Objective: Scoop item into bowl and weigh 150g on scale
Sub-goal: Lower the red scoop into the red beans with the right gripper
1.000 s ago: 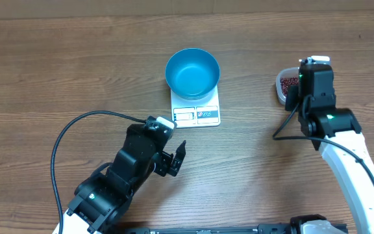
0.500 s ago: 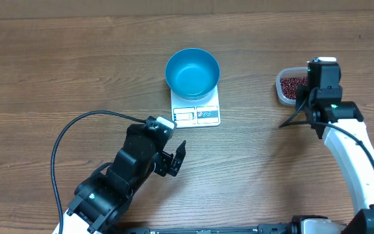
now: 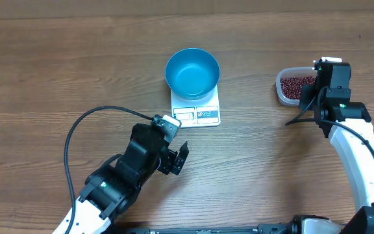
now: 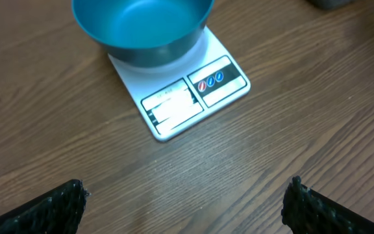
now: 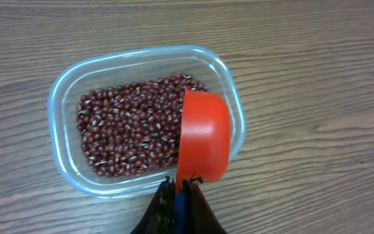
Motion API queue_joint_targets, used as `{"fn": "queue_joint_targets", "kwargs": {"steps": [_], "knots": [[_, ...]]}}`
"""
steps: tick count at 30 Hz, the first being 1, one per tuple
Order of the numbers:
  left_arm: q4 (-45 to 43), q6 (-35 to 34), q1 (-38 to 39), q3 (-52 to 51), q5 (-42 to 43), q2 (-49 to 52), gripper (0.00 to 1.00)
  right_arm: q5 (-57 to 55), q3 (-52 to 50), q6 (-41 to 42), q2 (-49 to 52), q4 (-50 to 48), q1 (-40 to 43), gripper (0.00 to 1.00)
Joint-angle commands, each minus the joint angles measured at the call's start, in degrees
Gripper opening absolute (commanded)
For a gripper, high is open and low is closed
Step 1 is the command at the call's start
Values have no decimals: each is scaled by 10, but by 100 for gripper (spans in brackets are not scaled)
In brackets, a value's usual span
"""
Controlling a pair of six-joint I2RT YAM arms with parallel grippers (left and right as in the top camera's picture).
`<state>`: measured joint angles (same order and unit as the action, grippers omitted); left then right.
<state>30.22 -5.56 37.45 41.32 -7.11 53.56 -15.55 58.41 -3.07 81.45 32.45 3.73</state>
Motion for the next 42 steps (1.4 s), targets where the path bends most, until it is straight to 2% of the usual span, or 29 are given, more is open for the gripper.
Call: {"fn": "queue_joint_targets", "kwargs": {"steps": [1,7,18,21,30,39,42], "knots": [[0,4,-3,-1,-1,20,100,14,16,-3,0,-3,2,4],[0,4,-3,-1,-2,60,99,16,16,-2,0,0,2,4],[-93,2,-3,-1,14,89,100,17,16,-3,0,-5,2,4],[-95,2,-3,-1,14,89,99,17,16,-6,0,-8,2,4],[-101,2,-3,0,38,89,100,17,16,-91,17,-9,2,4],[-98,2,-3,12,46,89,100,17,16,-105,83,-18,2,4],[-90,2,-3,24,53,89,100,49,16,-103,89,-19,2,4]]}}
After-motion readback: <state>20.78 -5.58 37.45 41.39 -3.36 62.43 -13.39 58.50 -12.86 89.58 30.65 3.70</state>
